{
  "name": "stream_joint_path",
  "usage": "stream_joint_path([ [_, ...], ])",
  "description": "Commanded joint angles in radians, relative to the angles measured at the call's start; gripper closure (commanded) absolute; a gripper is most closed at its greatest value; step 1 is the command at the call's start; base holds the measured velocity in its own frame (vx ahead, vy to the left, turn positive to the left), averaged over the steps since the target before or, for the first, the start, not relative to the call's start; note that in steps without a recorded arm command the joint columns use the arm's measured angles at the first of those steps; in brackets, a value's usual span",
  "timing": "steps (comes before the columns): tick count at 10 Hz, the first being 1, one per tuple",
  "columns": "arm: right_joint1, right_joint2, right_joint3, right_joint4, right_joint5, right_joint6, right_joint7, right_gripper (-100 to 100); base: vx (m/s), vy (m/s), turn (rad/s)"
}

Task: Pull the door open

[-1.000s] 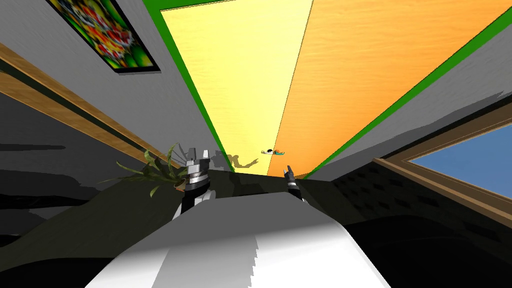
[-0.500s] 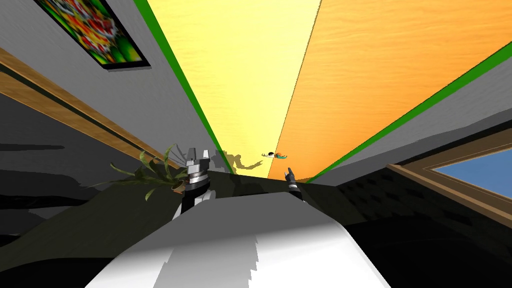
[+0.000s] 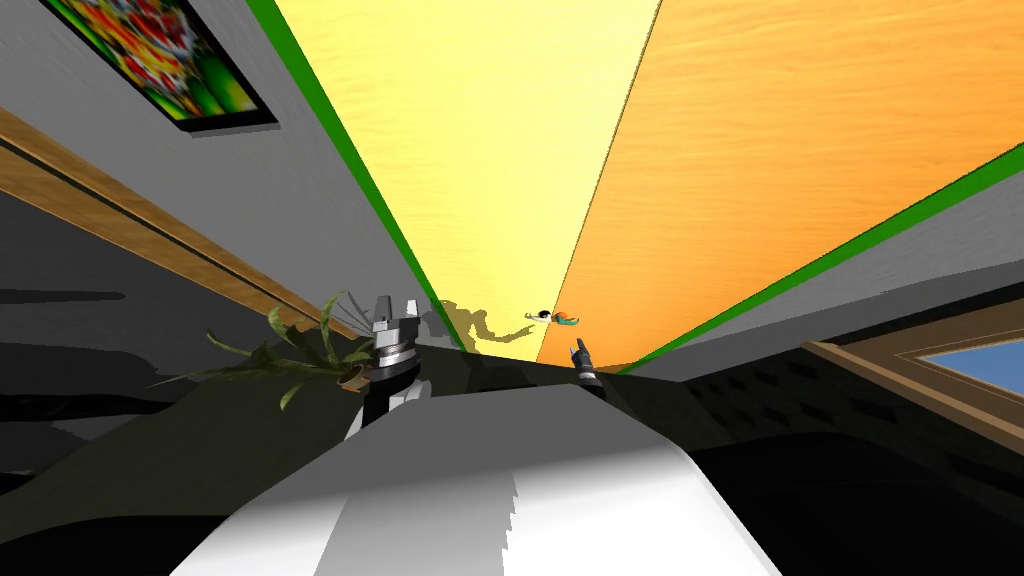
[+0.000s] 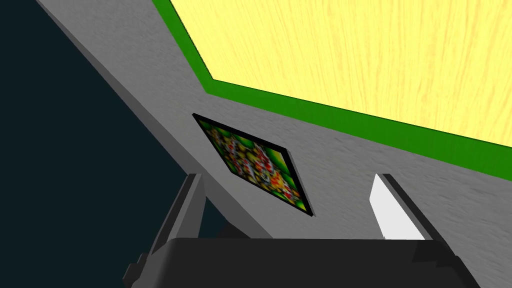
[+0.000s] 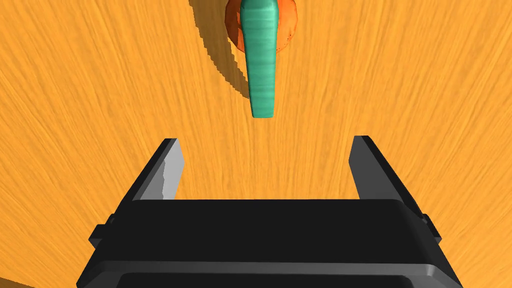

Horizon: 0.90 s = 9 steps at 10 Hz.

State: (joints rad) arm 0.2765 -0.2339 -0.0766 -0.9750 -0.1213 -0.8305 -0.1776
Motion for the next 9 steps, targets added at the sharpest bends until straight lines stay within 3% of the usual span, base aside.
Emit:
stream_joint_path([
  [1, 0.011, -0.016, -0.029, 0.024, -0.015, 0.0, -0.001, -100, 0.006, -0.006, 0.018],
  [6, 0.027, -0.055, -0.103, 0.088, -0.052, -0.001, -0.006, -100, 0.005, -0.016, 0.036],
  [8, 0.015, -0.069, -0.138, 0.126, -0.072, -0.004, -0.009, -100, 0.1, -0.063, 0.14],
  [9, 0.003, -0.067, -0.139, 0.132, -0.073, -0.006, -0.009, -100, 0.149, -0.114, 0.171],
])
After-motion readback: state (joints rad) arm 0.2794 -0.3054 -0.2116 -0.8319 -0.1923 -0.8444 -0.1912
